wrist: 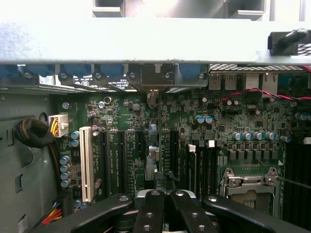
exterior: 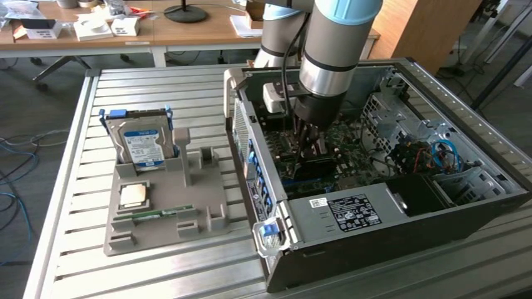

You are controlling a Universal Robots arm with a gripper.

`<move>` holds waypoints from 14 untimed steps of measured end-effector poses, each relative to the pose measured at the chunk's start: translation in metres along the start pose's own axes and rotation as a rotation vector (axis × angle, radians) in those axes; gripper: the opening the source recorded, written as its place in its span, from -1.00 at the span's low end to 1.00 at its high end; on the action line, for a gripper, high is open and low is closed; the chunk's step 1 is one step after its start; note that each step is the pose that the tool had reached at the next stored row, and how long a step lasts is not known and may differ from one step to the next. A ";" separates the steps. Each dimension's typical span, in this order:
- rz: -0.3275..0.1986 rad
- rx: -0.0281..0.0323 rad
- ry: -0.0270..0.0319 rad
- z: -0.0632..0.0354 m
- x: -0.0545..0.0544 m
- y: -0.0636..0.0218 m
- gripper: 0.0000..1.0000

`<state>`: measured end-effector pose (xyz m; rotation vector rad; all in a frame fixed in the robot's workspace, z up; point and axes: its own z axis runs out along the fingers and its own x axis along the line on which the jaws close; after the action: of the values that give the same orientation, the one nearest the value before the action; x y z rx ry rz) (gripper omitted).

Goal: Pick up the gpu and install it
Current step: 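Press down on the gpu until it lock into place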

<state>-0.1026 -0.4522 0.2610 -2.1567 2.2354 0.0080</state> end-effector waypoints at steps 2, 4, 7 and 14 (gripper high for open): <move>0.000 0.0001 0.0001 -0.0035 0.000 -0.0001 -0.79; 0.000 -0.0005 0.0013 -0.0089 0.000 -0.0002 -0.79; 0.000 -0.0006 0.0017 -0.0173 0.000 -0.0004 -0.79; 0.000 -0.0007 0.0017 -0.0388 -0.001 -0.0008 -0.79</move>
<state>-0.1026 -0.4524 0.2998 -2.1580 2.2364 0.0069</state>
